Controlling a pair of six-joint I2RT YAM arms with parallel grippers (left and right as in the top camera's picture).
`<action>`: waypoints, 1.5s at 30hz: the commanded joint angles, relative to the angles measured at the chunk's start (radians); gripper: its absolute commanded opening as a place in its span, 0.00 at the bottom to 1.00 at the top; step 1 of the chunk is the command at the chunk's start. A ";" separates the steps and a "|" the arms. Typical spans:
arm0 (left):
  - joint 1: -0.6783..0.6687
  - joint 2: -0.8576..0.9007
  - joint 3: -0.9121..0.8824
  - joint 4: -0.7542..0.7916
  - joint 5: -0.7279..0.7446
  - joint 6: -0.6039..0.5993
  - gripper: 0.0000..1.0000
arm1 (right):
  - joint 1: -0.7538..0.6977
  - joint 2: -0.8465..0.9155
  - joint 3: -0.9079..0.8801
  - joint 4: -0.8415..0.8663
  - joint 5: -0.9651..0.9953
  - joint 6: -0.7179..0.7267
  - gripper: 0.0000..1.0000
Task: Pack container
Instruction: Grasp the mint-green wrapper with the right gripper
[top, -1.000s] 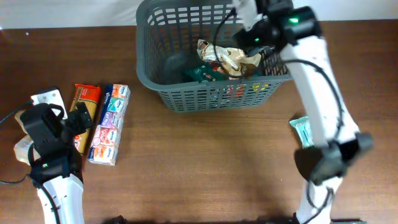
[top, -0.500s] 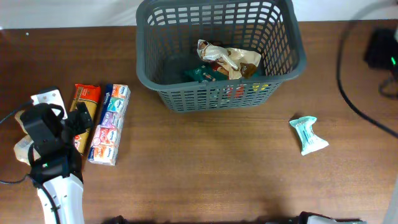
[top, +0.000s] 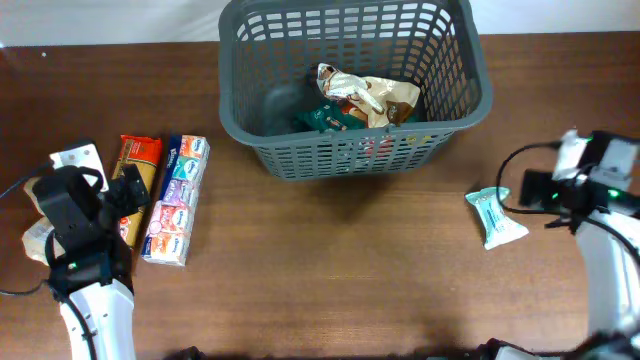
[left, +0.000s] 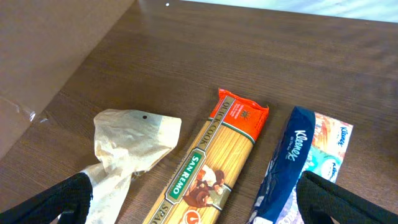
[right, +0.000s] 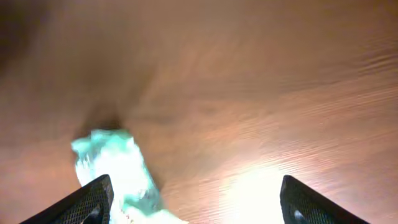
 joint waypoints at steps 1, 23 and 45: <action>0.003 0.006 0.013 0.001 -0.008 0.016 0.99 | 0.009 0.037 -0.001 0.018 -0.073 -0.092 0.83; 0.003 0.006 0.013 0.001 -0.008 0.016 0.99 | 0.193 0.391 -0.001 -0.008 -0.051 -0.196 0.68; 0.003 0.006 0.013 0.001 -0.008 0.016 0.99 | 0.119 0.296 0.653 -0.350 -0.089 0.121 0.04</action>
